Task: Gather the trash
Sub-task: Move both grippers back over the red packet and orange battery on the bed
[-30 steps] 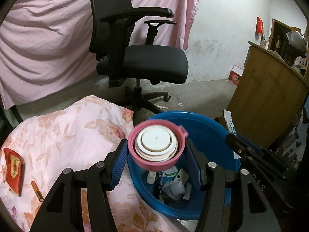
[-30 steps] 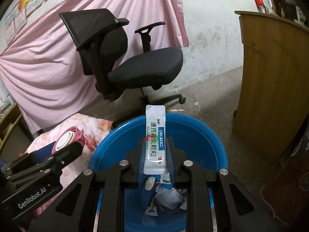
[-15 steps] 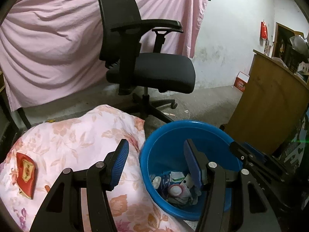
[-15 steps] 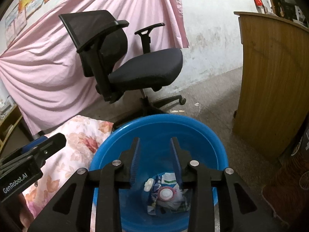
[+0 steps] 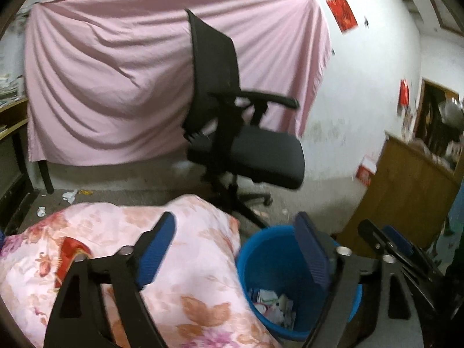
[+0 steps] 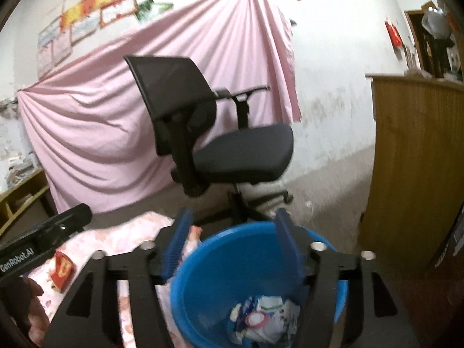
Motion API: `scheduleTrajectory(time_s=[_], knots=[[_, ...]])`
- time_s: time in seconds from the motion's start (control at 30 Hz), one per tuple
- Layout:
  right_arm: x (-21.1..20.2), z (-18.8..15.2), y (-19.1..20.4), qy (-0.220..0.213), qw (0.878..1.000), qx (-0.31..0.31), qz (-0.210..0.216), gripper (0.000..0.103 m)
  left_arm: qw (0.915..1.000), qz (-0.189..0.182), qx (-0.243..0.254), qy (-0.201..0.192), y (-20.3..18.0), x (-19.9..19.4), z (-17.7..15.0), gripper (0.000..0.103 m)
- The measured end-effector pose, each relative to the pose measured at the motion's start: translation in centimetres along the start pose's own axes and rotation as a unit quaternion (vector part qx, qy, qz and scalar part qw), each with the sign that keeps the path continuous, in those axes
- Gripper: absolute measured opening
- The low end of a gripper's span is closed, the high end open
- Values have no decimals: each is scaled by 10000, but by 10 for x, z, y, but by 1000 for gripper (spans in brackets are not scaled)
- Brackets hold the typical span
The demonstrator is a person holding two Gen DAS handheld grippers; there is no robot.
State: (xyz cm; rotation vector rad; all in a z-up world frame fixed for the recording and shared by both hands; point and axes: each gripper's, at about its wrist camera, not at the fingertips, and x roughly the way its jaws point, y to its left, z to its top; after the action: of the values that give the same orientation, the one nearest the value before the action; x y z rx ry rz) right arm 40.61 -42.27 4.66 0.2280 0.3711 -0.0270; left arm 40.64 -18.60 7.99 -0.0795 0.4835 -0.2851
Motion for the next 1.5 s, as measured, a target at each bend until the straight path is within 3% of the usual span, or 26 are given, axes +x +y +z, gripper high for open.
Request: scheduleTrajectory(time_s=[0.07, 0.17, 0.2, 0.53, 0.8, 1.0, 1.2, 1.4, 1.5], knots=[[-6, 2, 8, -236, 9997, -69, 72, 81, 9995, 56, -166, -260, 13, -13, 2, 99], [-12, 5, 22, -504, 9985, -171, 151, 93, 9964, 190, -430, -699, 36, -33, 3, 101], [-15, 5, 28, -626, 9977, -207, 181, 102, 9956, 237, -480, -775, 43, -37, 4, 101], [-32, 1, 77, -1443, 9864, -525, 583, 103, 9818, 1076, -434, -1505, 103, -87, -12, 101], [-43, -10, 115, -1861, 9743, -823, 963, 103, 9733, 1533, 69, -1705, 127, -105, -39, 101], [-31, -26, 151, -1606, 9719, -1227, 1204, 103, 9774, 1586, 202, -1382, 151, -93, -56, 101], [-7, -40, 173, -996, 9750, -1357, 1453, 103, 9861, 1507, 117, -688, 180, -78, -67, 101], [13, -48, 179, -332, 9795, -1204, 1582, 103, 9886, 1503, 103, -73, 195, -59, -78, 101], [24, -53, 181, 74, 9793, -1196, 1632, 97, 9896, 1413, 3, 281, 202, -46, -83, 101]])
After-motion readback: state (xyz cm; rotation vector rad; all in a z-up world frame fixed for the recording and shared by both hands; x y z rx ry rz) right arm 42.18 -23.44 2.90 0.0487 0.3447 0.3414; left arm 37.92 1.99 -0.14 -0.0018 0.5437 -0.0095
